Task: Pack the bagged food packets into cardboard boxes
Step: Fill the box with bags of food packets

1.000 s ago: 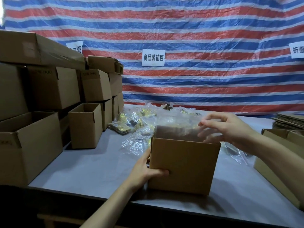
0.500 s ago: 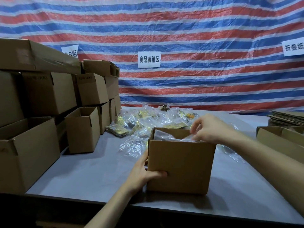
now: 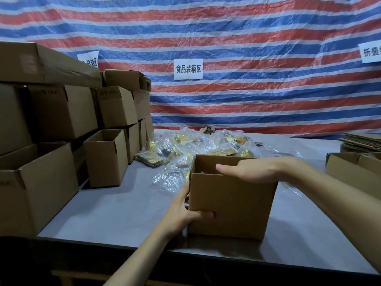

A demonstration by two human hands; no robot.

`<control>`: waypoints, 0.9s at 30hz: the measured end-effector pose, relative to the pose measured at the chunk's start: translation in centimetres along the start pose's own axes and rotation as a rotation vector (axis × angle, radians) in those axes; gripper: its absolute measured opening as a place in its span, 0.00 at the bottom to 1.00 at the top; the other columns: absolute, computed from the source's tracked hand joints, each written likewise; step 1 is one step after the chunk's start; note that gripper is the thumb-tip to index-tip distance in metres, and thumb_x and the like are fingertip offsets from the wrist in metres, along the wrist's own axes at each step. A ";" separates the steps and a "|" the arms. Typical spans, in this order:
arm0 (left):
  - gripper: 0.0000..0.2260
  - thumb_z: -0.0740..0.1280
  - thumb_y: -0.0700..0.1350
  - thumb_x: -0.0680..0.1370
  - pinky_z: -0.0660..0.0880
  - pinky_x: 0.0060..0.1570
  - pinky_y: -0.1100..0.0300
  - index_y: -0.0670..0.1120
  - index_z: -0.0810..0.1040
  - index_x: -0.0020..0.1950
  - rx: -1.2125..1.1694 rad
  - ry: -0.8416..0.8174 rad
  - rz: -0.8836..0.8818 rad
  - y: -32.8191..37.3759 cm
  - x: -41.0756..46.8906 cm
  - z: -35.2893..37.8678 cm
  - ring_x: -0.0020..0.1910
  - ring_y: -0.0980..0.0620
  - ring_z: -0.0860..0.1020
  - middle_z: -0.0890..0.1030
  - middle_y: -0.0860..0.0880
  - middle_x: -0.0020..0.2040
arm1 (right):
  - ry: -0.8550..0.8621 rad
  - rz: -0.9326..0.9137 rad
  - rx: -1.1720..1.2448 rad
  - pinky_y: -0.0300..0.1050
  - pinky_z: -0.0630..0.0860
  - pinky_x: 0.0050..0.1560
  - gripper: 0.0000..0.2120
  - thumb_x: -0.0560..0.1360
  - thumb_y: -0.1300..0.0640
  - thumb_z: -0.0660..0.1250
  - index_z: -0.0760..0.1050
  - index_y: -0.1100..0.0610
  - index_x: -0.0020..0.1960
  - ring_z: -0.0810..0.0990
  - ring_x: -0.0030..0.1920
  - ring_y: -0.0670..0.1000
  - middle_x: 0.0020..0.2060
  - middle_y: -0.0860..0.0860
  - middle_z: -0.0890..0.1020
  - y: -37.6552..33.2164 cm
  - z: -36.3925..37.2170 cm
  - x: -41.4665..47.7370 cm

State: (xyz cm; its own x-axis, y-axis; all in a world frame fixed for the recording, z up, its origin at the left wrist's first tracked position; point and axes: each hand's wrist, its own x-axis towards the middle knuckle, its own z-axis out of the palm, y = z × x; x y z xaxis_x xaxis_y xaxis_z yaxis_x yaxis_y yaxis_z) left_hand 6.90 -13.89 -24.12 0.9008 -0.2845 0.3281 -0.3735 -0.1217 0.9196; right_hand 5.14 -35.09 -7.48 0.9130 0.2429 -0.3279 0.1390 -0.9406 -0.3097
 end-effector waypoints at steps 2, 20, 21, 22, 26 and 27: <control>0.38 0.80 0.55 0.59 0.77 0.51 0.66 0.58 0.75 0.68 0.003 -0.003 -0.007 0.0 0.0 0.0 0.58 0.59 0.81 0.84 0.58 0.57 | -0.041 -0.002 -0.015 0.56 0.53 0.78 0.52 0.61 0.17 0.44 0.71 0.45 0.74 0.64 0.77 0.52 0.76 0.47 0.69 -0.3 -0.2 0.0; 0.41 0.82 0.58 0.57 0.79 0.54 0.60 0.56 0.76 0.68 -0.030 0.041 -0.048 -0.8 0.5 0.2 0.58 0.54 0.82 0.85 0.54 0.58 | 0.911 -0.487 0.419 0.37 0.75 0.40 0.21 0.84 0.48 0.55 0.80 0.53 0.41 0.80 0.39 0.42 0.38 0.47 0.82 2.0 0.8 0.4; 0.41 0.82 0.57 0.57 0.79 0.54 0.61 0.55 0.75 0.68 -0.030 0.041 -0.046 -0.8 0.5 0.2 0.58 0.55 0.82 0.85 0.55 0.58 | 0.991 -0.525 0.464 0.34 0.73 0.37 0.20 0.82 0.48 0.55 0.80 0.53 0.40 0.79 0.39 0.41 0.36 0.47 0.82 2.7 0.9 0.2; 0.40 0.82 0.57 0.57 0.78 0.53 0.62 0.56 0.75 0.68 -0.030 0.040 -0.044 -0.7 0.4 0.2 0.58 0.56 0.82 0.85 0.55 0.58 | 1.050 -0.538 0.496 0.33 0.72 0.36 0.19 0.81 0.48 0.55 0.80 0.53 0.40 0.78 0.38 0.41 0.36 0.48 0.81 3.5 1.1 0.1; 0.39 0.82 0.55 0.57 0.79 0.56 0.58 0.56 0.75 0.67 -0.057 0.044 -0.048 -0.5 0.3 0.3 0.58 0.55 0.82 0.85 0.55 0.57 | 1.143 -0.327 0.484 0.48 0.75 0.41 0.14 0.83 0.55 0.60 0.80 0.55 0.43 0.78 0.42 0.47 0.38 0.49 0.81 8.0 2.5 1.2; 0.39 0.82 0.55 0.57 0.79 0.57 0.56 0.55 0.76 0.67 -0.058 0.047 -0.047 -0.5 0.3 0.3 0.58 0.54 0.82 0.85 0.54 0.58 | 1.126 -0.240 0.462 0.49 0.75 0.43 0.11 0.82 0.57 0.62 0.80 0.55 0.44 0.79 0.43 0.48 0.40 0.50 0.82 9.5 3.0 1.7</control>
State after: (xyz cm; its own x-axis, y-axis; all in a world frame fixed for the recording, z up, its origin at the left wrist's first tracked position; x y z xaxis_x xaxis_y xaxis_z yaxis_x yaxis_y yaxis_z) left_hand 7.28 -14.22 -24.59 0.9269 -0.2346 0.2928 -0.3183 -0.0785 0.9447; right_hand 6.82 -42.89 -13.62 0.7357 -0.1563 0.6590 0.4086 -0.6735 -0.6160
